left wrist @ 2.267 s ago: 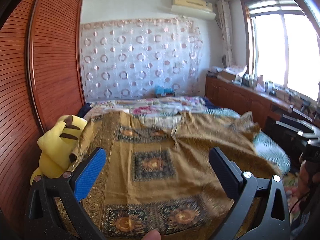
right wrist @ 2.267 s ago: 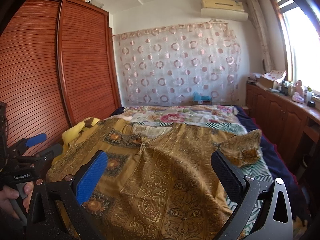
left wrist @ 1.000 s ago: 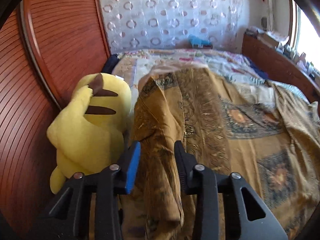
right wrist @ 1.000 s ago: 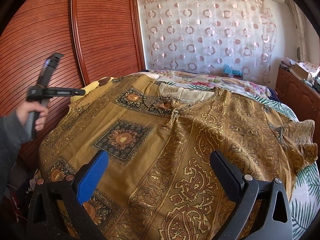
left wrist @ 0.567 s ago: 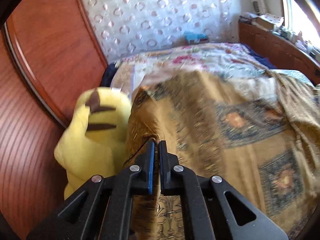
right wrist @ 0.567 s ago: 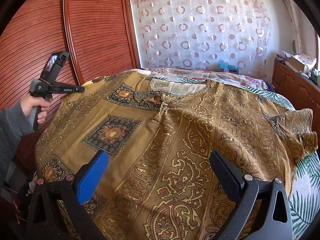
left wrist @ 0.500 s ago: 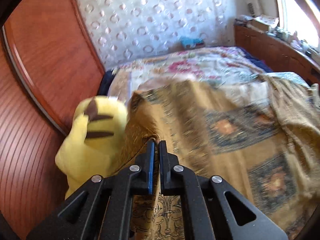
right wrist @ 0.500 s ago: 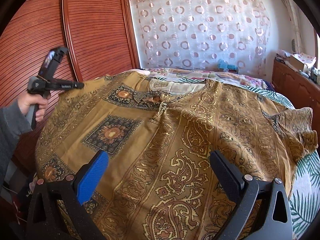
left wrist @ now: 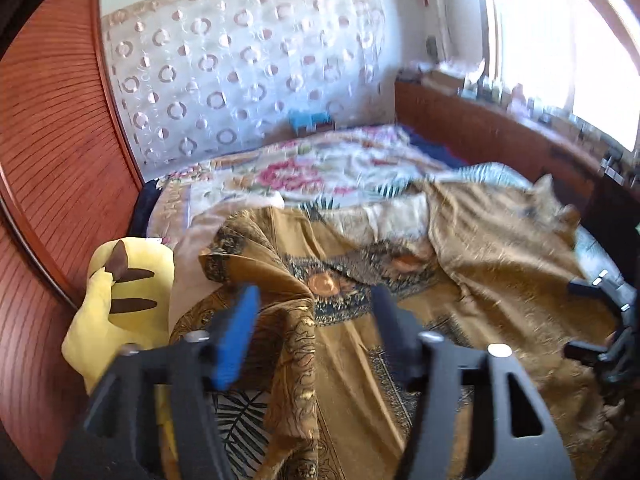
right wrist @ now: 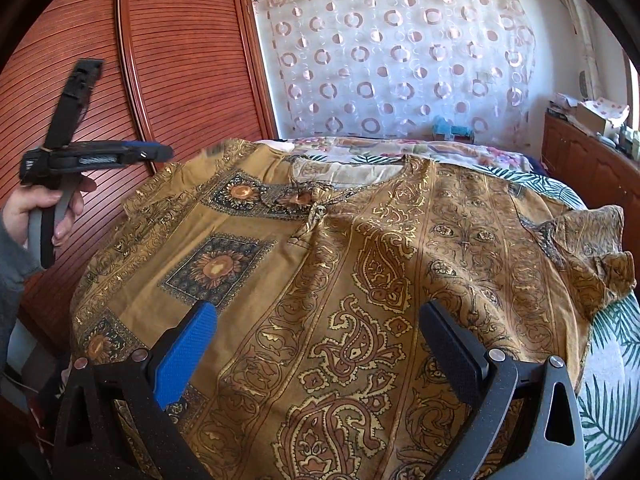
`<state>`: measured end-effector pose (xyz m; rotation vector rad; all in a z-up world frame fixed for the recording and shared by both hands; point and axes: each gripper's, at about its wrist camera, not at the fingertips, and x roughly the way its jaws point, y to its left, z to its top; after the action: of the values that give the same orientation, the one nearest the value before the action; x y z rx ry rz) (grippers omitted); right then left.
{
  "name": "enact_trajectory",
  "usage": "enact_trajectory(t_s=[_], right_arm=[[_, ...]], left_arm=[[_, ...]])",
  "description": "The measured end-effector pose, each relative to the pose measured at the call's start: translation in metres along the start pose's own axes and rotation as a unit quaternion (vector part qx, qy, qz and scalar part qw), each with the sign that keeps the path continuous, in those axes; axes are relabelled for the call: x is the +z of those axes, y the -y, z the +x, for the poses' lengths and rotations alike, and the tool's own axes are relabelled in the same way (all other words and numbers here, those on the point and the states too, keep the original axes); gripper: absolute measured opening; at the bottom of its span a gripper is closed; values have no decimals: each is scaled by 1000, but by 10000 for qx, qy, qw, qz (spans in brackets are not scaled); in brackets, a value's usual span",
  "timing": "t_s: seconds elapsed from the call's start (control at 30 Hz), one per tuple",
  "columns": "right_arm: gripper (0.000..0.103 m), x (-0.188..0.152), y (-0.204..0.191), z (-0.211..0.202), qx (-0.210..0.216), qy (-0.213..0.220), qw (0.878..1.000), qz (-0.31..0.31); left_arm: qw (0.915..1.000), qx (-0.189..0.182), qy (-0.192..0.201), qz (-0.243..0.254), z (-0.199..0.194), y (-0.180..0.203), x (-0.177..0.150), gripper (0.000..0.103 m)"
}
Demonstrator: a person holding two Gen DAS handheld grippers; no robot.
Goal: Fold small clothes
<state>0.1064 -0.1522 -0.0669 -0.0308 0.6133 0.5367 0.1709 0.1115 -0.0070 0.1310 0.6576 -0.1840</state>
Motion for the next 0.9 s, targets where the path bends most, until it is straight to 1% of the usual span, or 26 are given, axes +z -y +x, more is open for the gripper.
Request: enact_trajectory(t_s=[0.07, 0.17, 0.27, 0.33, 0.4, 0.5, 0.6, 0.63, 0.73, 0.83, 0.9], right_arm=[[101, 0, -1, 0, 1, 0, 10000, -3], [101, 0, -1, 0, -2, -5, 10000, -30], [101, 1, -1, -1, 13, -14, 10000, -40], [101, 1, -1, -1, 22, -23, 10000, -32], [101, 1, -1, 0, 28, -32, 10000, -24], [101, 3, -1, 1, 14, -38, 10000, -36], [101, 3, -2, 0, -8, -40, 10000, -52], [101, 4, -2, 0, -16, -45, 10000, -58], [101, 4, -3, -1, -25, -55, 9999, -96], [101, 4, -4, -2, -28, -51, 9999, -107], [101, 4, -5, -1, -21, -52, 9999, -101]], left_arm=[[9997, 55, 158, -181, -12, -9, -4, 72], [9984, 356, 204, -401, -20, -26, -19, 72], [9964, 409, -9, -739, -13, -46, -41, 72], [9934, 433, -246, -1029, -2, -58, -56, 72], [9904, 383, -377, -1276, 10, -66, -66, 72], [9852, 300, -611, -1573, 32, -69, -72, 72], [9841, 98, -700, -1632, 46, -59, -74, 72], [9841, 87, -746, -1611, 50, -53, -75, 72], [9833, 228, -966, -1524, 63, -45, -78, 72], [9797, 201, -1203, -1589, 73, -43, -85, 72], [9808, 231, -1168, -1547, 73, -40, -87, 72]])
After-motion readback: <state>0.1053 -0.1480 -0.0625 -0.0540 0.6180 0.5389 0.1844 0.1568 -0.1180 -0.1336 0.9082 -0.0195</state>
